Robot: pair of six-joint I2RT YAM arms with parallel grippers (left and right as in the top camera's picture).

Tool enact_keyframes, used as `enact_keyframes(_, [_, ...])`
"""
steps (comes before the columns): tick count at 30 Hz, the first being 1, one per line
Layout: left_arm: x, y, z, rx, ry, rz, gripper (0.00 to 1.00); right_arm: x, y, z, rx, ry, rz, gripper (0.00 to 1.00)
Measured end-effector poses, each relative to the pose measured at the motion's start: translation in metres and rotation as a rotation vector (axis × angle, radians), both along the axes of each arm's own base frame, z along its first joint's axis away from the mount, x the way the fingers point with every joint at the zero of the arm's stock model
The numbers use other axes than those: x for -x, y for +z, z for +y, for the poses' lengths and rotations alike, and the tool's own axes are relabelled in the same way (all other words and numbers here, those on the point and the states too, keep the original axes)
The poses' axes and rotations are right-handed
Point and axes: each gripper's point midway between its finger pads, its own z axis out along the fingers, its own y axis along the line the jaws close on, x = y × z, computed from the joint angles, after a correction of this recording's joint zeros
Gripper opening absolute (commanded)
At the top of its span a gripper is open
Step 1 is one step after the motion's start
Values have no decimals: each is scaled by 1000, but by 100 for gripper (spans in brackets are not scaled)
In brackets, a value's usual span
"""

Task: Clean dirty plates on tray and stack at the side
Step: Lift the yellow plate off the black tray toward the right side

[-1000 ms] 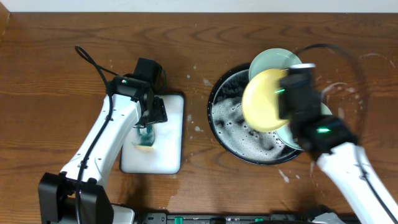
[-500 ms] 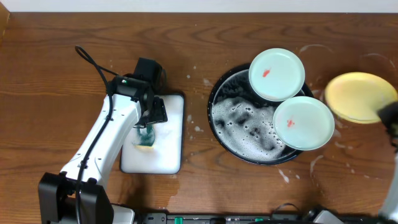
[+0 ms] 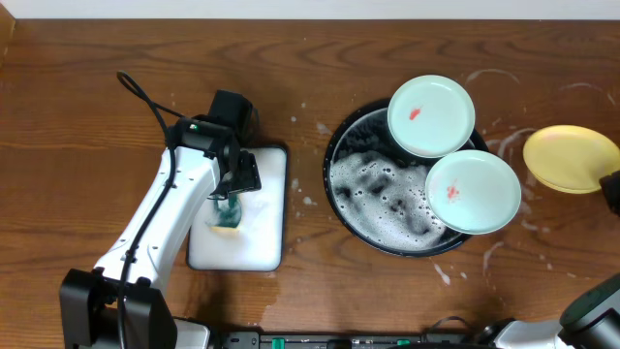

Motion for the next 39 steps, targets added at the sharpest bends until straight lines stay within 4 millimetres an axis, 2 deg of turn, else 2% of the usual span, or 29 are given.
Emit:
enact_keyframes(1, [0,0,0,0,0,0,81,-3,0,4,1,21,-3,36])
enact_keyframes(3, [0,0,0,0,0,0,81,-8,0,12,4,66,-4,63])
enact_keyframes(4, [0,0,0,0,0,0,81,-10,0,16,3,86,-2,65])
enact_keyframes(7, [0,0,0,0,0,0,81,-16,8,27,6,132,-24,64])
enact_keyframes(10, [0,0,0,0,0,1,81,-20,31,48,17,191,-59,62])
enact_keyframes(12, [0,0,0,0,0,0,81,-20,54,74,31,253,-82,60])
enact_keyframes(14, [0,0,0,0,0,0,81,-14,73,108,34,327,-78,57])
enact_keyframes(16, [0,0,0,0,0,0,81,-1,85,147,44,407,-28,54])
enact_keyframes(18, [0,0,0,0,0,0,81,10,84,168,69,450,41,53])
enact_keyframes(20, [0,0,0,0,0,0,81,23,73,181,116,484,153,54])
enact_keyframes(23, [0,0,0,0,0,0,81,29,59,187,210,506,279,54])
enact_keyframes(25, [0,0,0,0,0,0,81,30,55,184,271,486,331,52])
enact_keyframes(29, [0,0,0,0,0,0,81,26,45,164,346,396,403,50])
enact_keyframes(34, [0,0,0,0,0,0,81,19,17,152,361,363,496,43])
enact_keyframes(39, [0,0,0,0,0,0,81,17,-15,153,313,382,575,44])
